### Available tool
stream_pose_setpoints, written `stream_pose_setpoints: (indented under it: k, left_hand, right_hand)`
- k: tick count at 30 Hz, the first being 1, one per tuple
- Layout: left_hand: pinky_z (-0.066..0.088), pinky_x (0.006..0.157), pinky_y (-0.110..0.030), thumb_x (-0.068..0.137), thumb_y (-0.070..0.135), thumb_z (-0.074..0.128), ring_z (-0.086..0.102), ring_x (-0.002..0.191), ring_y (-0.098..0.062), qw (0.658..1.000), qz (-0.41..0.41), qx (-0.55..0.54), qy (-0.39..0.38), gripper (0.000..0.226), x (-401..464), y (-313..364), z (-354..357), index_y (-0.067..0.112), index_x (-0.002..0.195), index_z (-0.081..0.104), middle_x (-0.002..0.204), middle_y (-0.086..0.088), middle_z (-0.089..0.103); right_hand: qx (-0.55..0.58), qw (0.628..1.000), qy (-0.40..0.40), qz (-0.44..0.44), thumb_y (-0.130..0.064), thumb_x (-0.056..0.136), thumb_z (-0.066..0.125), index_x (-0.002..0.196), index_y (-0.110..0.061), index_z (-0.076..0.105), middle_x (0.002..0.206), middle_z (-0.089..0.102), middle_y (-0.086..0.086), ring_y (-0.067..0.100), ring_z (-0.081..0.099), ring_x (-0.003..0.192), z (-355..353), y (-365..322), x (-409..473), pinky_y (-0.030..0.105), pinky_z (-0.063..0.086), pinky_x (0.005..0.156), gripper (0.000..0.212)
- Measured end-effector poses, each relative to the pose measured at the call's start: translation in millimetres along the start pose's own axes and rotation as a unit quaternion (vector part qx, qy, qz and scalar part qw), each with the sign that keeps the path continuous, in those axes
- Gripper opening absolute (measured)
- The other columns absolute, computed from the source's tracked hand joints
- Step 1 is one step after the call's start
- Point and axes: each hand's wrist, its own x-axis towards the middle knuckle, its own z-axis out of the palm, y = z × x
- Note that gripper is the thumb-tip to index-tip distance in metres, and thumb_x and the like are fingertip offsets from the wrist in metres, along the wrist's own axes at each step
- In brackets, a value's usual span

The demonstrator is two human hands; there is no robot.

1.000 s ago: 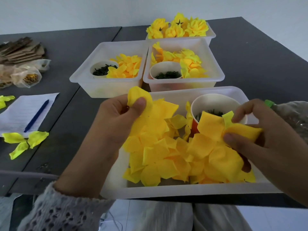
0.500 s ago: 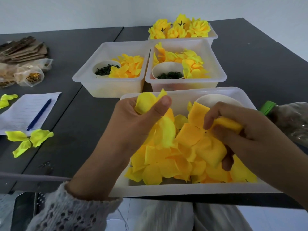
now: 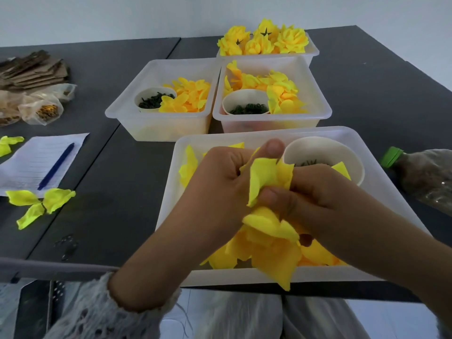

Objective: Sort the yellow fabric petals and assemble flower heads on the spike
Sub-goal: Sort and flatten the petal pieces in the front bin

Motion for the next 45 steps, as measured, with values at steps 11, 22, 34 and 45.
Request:
stream_pose_setpoints:
  k: [11,22,34,45]
  left_hand:
    - [0.029,0.04,-0.019,0.078,0.063,0.043,0.031,0.047,-0.013,0.975,-0.021,0.11,0.192,0.066,9.8,-15.1,-47.8,-0.001,0.062,0.043,0.05,0.001,0.031]
    - [0.035,0.073,-0.007,0.088,0.054,0.046,0.054,0.098,0.003,0.932,-0.002,0.35,0.095,0.035,3.7,-24.9,-40.5,0.033,0.111,0.061,0.106,0.016,0.06]
    - [0.061,0.072,-0.033,0.063,0.045,0.069,0.07,0.088,-0.013,0.995,-0.092,-0.035,0.006,0.044,8.0,1.9,-3.5,0.033,0.105,0.064,0.097,0.006,0.072]
    - [0.06,0.072,-0.044,0.072,0.041,0.071,0.068,0.082,-0.016,0.996,-0.057,0.051,-0.049,0.026,-2.0,-2.5,-1.3,0.033,0.095,0.066,0.087,0.008,0.069]
  right_hand:
    - [-0.231,0.958,0.15,0.082,-0.097,0.061,0.028,0.079,-0.023,0.068,0.065,0.068,0.008,0.025,0.065,0.054,-54.0,-0.7,-37.0,0.047,0.055,0.053,0.086]
    - [-0.374,0.904,0.201,0.053,-0.078,0.081,0.034,0.083,-0.05,0.052,0.062,0.057,-0.014,0.012,0.059,0.052,-97.6,10.9,-39.3,0.038,0.053,0.049,0.034]
    - [0.185,0.969,0.161,0.035,-0.027,0.072,0.066,0.113,-0.03,0.042,0.076,0.07,0.01,0.017,0.063,0.058,-22.5,10.6,-21.8,0.024,0.052,0.053,0.047]
    - [0.07,0.992,-0.033,0.101,-0.036,0.076,0.062,0.076,-0.016,0.07,0.069,0.07,0.009,0.013,0.059,0.05,-36.9,20.4,-25.0,0.02,0.048,0.05,0.022]
